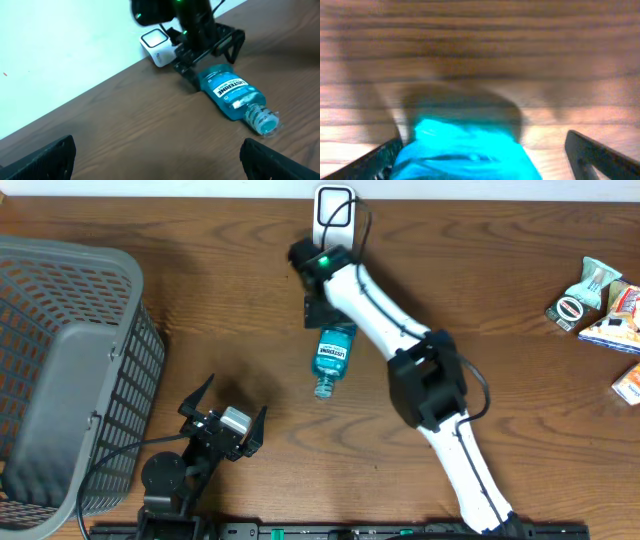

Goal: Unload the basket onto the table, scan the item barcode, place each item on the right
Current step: 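Grasp the Listerine bottle with the right gripper and lift it, then raise the bottle toward the white scanner with the right gripper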

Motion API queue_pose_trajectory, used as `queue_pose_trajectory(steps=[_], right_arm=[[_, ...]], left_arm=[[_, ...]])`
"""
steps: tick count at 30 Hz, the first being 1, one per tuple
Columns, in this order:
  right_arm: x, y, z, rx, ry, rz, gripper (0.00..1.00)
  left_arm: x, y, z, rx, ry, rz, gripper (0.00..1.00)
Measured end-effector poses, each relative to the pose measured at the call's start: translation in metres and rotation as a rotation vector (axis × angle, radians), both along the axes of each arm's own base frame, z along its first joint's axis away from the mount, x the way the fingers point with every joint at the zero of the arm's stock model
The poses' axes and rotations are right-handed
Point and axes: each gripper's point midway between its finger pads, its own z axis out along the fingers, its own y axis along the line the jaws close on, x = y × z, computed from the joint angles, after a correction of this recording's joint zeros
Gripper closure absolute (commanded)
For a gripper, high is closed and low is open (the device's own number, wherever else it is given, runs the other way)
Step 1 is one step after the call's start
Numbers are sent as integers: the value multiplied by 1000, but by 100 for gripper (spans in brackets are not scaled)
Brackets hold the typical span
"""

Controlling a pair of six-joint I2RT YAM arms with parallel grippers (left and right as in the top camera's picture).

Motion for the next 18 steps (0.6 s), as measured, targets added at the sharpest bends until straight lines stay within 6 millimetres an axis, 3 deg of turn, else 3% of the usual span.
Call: queue_pose_trajectory(steps=[4, 6, 14, 18], right_arm=[[-4, -21, -1, 24, 108, 103, 1], [-7, -22, 0, 24, 119, 107, 1], [-26, 8, 14, 2, 82, 95, 1], [-52, 14, 21, -69, 92, 11, 1]], left_arm=[[0, 0, 0, 0, 0, 0, 2], [0, 0, 0, 0, 0, 0, 2], [0, 0, 0, 0, 0, 0, 2], [0, 0, 0, 0, 0, 0, 2]])
